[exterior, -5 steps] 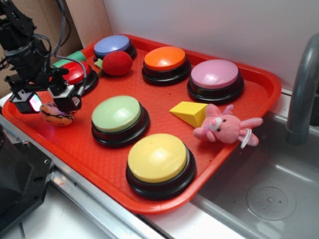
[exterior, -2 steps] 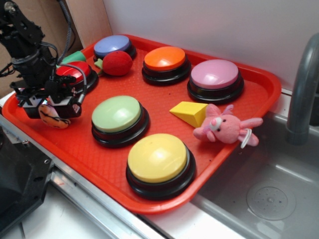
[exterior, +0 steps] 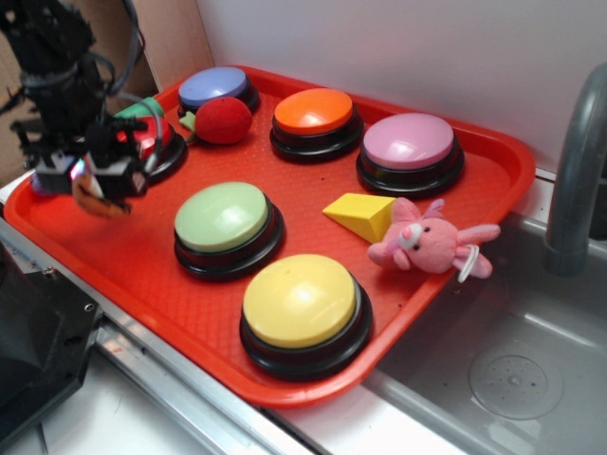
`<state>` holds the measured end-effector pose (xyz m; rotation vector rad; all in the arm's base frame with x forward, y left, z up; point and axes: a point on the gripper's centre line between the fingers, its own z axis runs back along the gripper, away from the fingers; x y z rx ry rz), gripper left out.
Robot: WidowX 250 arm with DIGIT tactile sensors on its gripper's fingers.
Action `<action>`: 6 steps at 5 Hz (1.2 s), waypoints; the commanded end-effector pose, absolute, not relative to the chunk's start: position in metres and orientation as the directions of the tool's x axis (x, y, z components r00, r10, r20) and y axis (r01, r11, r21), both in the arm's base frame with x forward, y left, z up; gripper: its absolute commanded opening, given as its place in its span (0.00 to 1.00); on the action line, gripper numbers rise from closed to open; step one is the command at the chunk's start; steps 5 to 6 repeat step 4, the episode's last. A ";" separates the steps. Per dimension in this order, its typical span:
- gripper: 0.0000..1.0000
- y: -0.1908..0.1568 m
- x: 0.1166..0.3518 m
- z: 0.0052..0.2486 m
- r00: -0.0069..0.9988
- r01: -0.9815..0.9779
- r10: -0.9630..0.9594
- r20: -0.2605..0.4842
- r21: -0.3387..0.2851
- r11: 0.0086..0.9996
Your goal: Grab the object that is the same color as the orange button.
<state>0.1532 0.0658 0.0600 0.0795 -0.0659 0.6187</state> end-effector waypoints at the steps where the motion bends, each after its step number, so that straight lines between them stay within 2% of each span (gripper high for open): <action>1: 0.00 0.036 0.169 0.129 0.904 -0.415 0.402 0.146 0.066 0.908; 3: 0.00 -0.006 0.170 0.150 0.946 -0.271 0.262 0.191 0.022 0.962; 4: 0.00 0.011 0.171 0.147 0.929 -0.342 0.328 0.169 0.062 0.937; 6: 0.00 0.011 0.171 0.147 0.929 -0.342 0.328 0.169 0.062 0.937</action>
